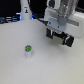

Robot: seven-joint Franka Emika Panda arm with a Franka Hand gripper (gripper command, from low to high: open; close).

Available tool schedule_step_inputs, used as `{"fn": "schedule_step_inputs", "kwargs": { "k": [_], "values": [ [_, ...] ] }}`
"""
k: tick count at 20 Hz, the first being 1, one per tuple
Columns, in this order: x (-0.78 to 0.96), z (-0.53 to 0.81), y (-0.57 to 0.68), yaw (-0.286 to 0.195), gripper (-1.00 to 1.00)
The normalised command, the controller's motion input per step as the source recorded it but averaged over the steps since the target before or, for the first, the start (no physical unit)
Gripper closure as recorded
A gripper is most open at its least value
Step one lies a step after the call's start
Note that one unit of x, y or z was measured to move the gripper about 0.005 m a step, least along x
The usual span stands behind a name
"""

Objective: Open the kcup holder, insert the kcup into the holder, and close the kcup holder

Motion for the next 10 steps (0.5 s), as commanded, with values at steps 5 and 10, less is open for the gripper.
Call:
{"fn": "schedule_step_inputs", "kwargs": {
  "k": [5,10],
  "values": [
    [0.41,0.28,-0.22,-0.117,-1.0],
    [0.1,0.35,-0.51,-0.181,-1.0]
  ]
}}
